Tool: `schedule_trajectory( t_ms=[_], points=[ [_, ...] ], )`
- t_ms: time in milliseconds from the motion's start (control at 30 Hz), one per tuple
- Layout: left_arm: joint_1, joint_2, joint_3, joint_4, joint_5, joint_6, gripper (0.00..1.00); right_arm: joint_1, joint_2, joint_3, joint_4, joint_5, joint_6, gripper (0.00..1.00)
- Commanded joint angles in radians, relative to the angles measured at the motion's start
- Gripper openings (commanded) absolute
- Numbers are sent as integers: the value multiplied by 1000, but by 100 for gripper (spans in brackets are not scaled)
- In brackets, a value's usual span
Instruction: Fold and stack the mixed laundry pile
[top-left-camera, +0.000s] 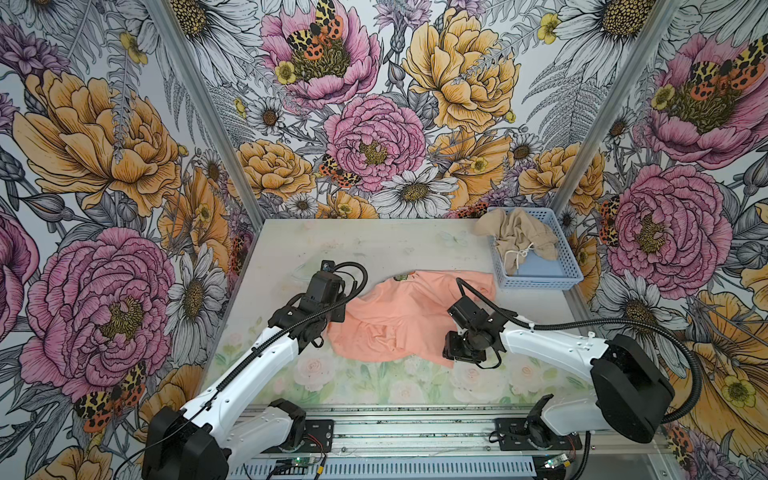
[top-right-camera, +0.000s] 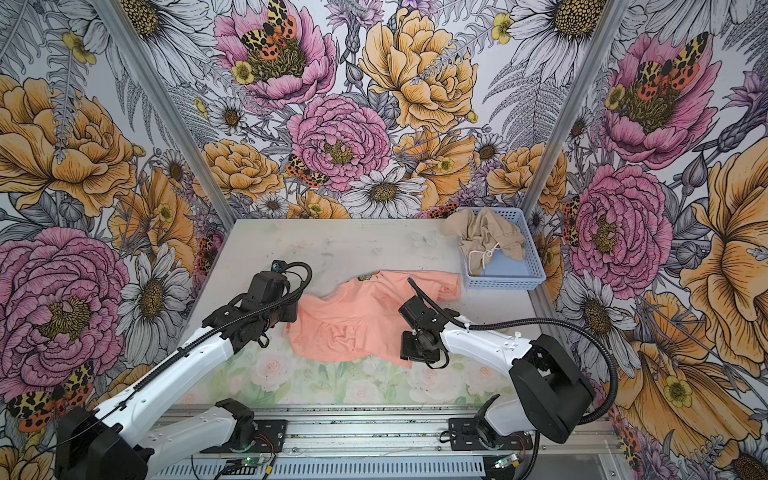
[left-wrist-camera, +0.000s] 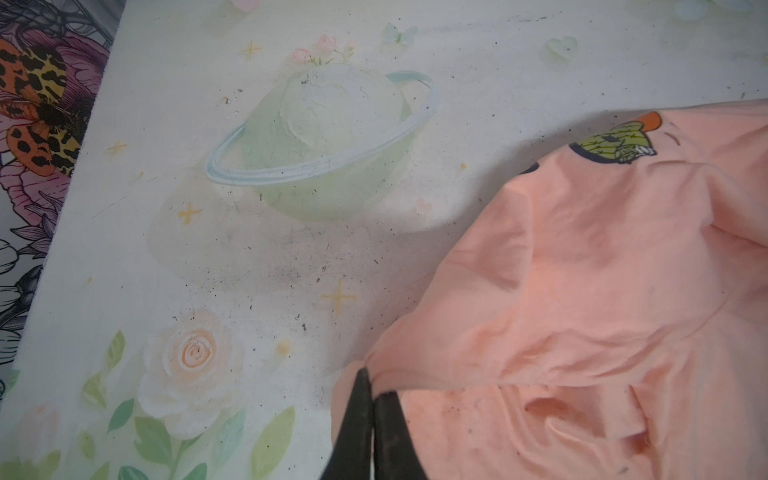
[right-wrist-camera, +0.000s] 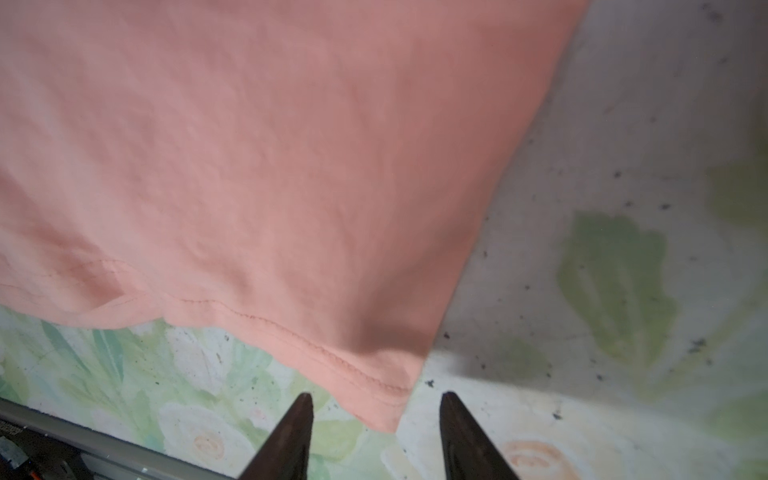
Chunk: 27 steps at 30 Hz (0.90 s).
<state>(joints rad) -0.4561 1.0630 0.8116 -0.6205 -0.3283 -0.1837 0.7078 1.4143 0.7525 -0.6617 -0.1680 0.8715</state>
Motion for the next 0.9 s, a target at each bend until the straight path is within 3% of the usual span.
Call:
schedule_trajectory(
  t_ms=[0, 433, 533, 567, 600, 700, 867],
  points=[
    [-7, -34, -15, 22, 11, -19, 0, 33, 26, -10, 24, 30, 66, 50],
    [-6, -44, -19, 22, 6, -19, 0, 66, 117, -9, 48, 130, 80, 33],
    [-7, -43, -20, 23, 9, -19, 0, 65, 117, 5, 47, 137, 70, 17],
    [-7, -42, -19, 22, 9, -21, 0, 61, 111, 9, 45, 134, 65, 4],
    [-8, -42, -19, 22, 11, -21, 0, 53, 95, 10, 41, 125, 59, 0],
    [-16, -48, -19, 20, 19, -27, 0, 5, -8, 38, -22, 132, 27, 0],
    [-37, -61, -8, 24, 21, -21, 0, -166, -209, 209, -222, 145, -100, 0]
  ],
)
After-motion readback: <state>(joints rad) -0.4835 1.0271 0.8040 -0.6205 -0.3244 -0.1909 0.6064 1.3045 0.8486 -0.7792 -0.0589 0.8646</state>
